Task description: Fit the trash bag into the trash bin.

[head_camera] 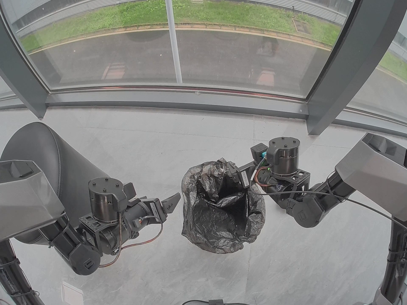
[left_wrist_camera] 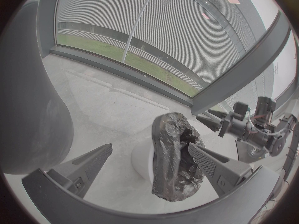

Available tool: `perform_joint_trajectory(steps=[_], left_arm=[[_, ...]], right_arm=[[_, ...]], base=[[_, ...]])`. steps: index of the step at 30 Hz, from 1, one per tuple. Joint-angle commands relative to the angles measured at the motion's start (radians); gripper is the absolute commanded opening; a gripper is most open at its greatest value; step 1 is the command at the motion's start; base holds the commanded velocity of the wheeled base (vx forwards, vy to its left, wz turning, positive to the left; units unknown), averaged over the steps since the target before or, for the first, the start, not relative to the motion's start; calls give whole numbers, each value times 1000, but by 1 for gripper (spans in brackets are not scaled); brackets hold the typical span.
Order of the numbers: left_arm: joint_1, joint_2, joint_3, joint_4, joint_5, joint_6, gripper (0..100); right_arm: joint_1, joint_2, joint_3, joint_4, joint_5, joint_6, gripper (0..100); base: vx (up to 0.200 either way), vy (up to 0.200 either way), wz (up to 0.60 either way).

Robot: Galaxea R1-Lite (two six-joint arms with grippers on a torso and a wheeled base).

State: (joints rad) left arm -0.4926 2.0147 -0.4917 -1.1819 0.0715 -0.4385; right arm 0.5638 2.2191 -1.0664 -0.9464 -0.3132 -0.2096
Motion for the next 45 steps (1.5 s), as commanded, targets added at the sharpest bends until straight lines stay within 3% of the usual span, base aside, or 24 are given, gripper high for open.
perform_joint_trajectory(steps=[1,6,11,23,33,45], left_arm=[[-40,-7,27,-7,2,1,100],[-70,42,18,-64,4,17,100],[-86,99,12,-117,5,123,100],[-86,263,-42,-202,10,262,100],[-77,306,-123,-186,10,267,100],[38,289,-166,-162,14,261,100]], right_arm=[[1,-42,46,-22,-1,19,100],[-4,-55,108,-60,-1,22,100],[-9,-53,121,-61,0,50,100],[-36,-30,114,-60,3,78,100],[-62,-30,125,-61,39,105,100],[-67,-30,154,-92,52,121,100]], base=[[0,0,0],[0,0,0],[0,0,0],[0,0,0],[0,0,0],[0,0,0]])
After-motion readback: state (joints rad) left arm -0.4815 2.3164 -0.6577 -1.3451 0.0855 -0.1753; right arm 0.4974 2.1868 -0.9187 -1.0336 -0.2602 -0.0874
